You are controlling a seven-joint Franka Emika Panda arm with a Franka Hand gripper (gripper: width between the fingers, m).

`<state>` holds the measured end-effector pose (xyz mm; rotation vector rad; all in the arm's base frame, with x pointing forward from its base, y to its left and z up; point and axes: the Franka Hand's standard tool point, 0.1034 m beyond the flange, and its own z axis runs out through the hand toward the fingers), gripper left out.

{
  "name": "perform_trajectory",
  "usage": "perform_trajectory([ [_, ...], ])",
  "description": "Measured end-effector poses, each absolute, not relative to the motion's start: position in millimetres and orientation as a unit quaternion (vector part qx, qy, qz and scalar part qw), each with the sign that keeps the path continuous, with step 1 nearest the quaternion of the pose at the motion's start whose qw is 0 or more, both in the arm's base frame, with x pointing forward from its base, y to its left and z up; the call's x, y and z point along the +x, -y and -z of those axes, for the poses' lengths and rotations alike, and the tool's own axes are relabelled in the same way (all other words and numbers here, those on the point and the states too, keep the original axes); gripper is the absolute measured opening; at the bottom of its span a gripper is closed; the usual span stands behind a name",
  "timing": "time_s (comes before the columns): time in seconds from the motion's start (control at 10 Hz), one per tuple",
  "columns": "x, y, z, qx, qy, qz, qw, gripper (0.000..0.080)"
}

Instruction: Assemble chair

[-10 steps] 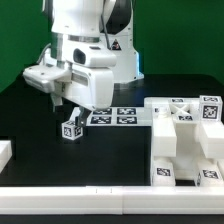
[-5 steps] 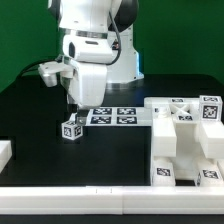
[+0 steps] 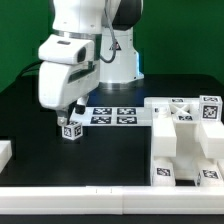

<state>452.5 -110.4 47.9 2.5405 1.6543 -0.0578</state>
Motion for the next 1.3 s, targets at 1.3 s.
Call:
perform_trajectory([
  [1.3, 457.7, 113.2, -48.9, 0.999, -0.039, 0.013, -0.005, 0.0649],
])
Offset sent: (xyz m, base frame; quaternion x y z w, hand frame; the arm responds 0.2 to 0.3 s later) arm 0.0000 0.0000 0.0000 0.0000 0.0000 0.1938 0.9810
